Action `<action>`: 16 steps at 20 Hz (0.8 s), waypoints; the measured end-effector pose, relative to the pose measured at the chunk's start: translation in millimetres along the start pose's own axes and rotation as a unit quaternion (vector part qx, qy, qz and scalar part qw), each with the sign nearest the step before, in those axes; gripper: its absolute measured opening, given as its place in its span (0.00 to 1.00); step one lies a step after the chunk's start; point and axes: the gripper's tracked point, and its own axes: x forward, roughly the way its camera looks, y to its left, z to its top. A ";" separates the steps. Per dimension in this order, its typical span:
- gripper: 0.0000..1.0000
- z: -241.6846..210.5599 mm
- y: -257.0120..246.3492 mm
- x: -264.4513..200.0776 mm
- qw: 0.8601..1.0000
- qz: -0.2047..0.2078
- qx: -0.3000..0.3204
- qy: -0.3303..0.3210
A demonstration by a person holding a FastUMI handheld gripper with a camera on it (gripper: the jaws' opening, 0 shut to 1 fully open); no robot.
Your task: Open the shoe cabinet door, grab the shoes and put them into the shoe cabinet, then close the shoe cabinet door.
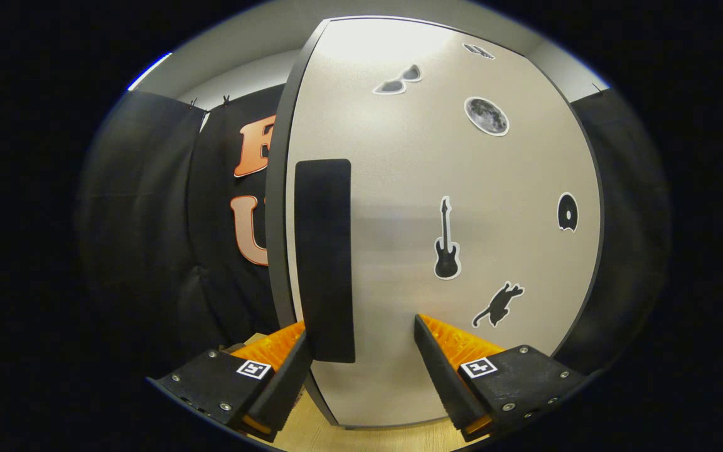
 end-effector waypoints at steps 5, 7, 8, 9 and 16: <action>0.94 -1.4 1.0 0.1 1.000 -0.003 0.003 0.007; 0.94 0.6 1.4 -4.0 1.000 -0.005 0.007 0.007; 0.94 2.1 3.0 -5.6 1.000 -0.005 0.004 0.004; 0.95 2.1 2.2 -6.2 1.000 -0.005 0.002 0.003; 0.95 18.6 -12.5 -76.1 1.000 -0.023 -0.015 -0.002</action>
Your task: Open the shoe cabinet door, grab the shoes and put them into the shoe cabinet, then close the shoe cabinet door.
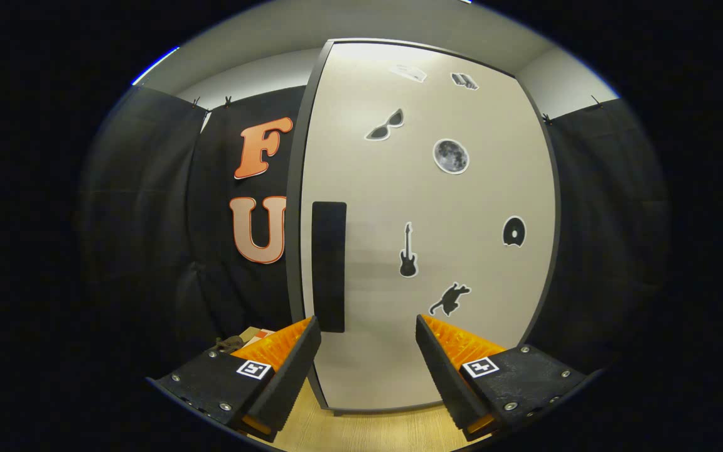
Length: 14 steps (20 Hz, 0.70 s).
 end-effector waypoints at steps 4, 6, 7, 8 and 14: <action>0.95 2.4 -35.0 -52.7 1.000 -0.012 0.000 -0.004; 0.95 5.9 -47.1 -78.0 1.000 -0.013 0.008 -0.011; 0.95 7.2 -53.6 -89.2 1.000 -0.014 0.011 -0.015; 0.95 7.2 -60.2 -100.4 1.000 -0.017 0.012 -0.015; 0.95 17.6 -75.3 -145.2 0.999 -0.005 0.033 -0.028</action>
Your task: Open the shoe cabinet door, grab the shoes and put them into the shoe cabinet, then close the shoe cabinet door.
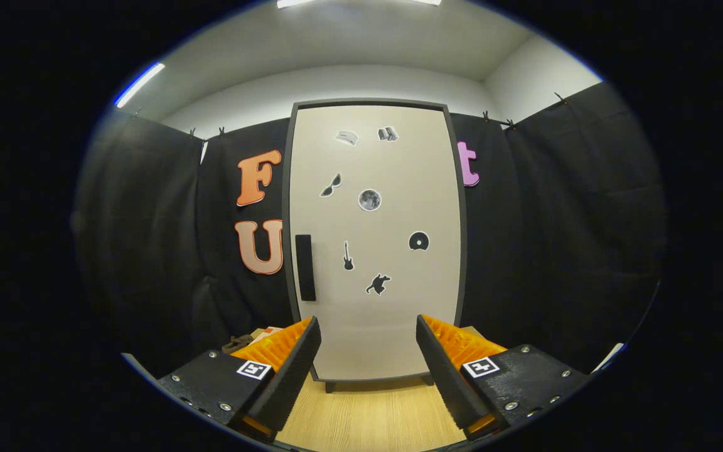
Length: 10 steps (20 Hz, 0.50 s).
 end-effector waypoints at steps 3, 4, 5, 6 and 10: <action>0.95 4.3 -4.1 -18.7 1.000 0.000 -0.002 -0.001; 0.95 6.1 -2.9 -24.4 1.000 -0.001 0.000 -0.002; 0.95 7.5 -1.4 -29.3 1.000 0.001 -0.005 -0.003; 0.95 7.4 -1.5 -32.7 1.000 0.001 -0.012 -0.005; 0.95 8.1 -3.7 -37.8 1.000 -0.002 -0.017 -0.007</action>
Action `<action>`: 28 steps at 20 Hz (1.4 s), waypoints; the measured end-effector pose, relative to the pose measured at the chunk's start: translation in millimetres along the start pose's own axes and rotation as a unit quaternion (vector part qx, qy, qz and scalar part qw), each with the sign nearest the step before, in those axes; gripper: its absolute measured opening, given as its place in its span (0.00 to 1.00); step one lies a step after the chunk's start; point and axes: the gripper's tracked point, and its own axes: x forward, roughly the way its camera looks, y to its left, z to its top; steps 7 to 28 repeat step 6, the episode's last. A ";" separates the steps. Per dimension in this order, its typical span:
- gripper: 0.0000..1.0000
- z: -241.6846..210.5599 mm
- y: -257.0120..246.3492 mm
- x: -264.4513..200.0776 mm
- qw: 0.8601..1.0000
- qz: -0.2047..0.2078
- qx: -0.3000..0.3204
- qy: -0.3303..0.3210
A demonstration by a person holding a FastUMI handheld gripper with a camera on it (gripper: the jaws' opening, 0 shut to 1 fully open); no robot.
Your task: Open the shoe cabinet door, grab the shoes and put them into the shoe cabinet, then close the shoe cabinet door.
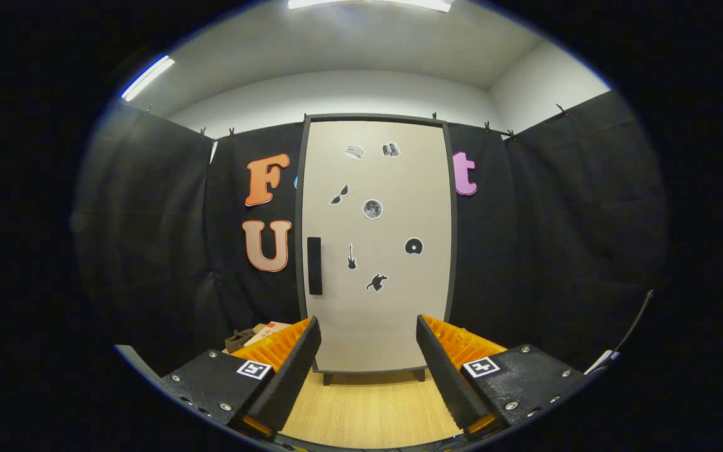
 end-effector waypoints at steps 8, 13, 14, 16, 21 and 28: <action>0.95 0.5 -10.5 -3.6 1.000 -0.008 0.010 -0.001; 0.95 0.5 -10.5 -3.6 1.000 -0.008 0.010 -0.001; 0.95 0.5 -10.5 -3.6 1.000 -0.008 0.010 -0.001; 0.95 0.5 -10.5 -3.6 1.000 -0.008 0.010 -0.001; 0.95 0.5 -10.5 -3.6 1.000 -0.008 0.010 -0.001; 0.95 0.5 -10.5 -3.6 1.000 -0.008 0.010 -0.001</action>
